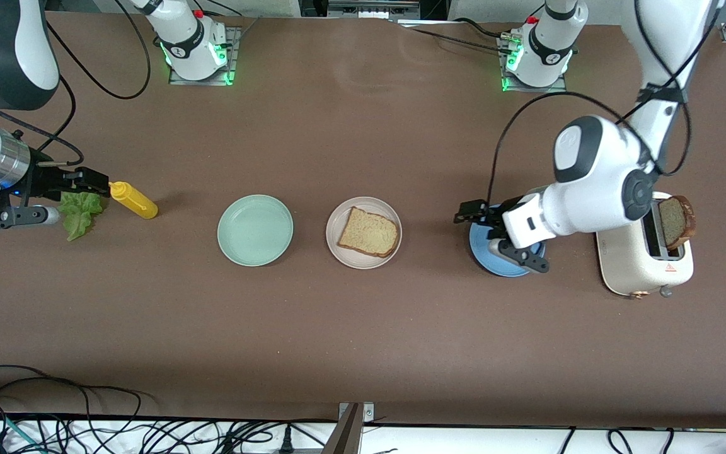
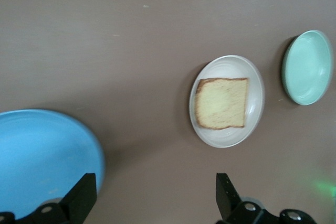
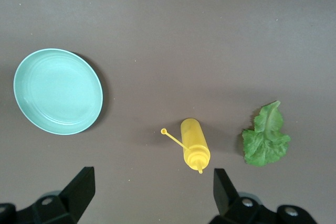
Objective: Make sandwich on beige plate with both arms
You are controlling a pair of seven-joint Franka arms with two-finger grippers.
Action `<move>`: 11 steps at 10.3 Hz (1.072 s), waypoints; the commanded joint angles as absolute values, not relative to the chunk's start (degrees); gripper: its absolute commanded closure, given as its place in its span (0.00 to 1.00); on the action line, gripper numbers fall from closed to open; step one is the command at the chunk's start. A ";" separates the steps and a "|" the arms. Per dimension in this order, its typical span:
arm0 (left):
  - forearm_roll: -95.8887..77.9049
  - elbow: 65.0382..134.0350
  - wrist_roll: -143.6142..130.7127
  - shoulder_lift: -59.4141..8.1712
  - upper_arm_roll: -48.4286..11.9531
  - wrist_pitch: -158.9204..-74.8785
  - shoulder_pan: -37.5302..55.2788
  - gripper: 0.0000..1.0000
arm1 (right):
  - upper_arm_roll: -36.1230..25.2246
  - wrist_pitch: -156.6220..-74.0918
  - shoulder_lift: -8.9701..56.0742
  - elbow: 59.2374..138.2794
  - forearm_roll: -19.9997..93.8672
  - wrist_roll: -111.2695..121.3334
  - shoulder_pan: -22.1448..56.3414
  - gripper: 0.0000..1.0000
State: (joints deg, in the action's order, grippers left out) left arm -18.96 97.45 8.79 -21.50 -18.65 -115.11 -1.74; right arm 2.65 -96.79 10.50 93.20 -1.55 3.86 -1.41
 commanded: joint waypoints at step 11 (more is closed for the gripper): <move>7.30 75.85 8.70 -11.87 -18.54 -85.08 -10.10 0.00 | 0.10 -109.82 17.41 99.81 -9.23 24.77 -18.01 0.00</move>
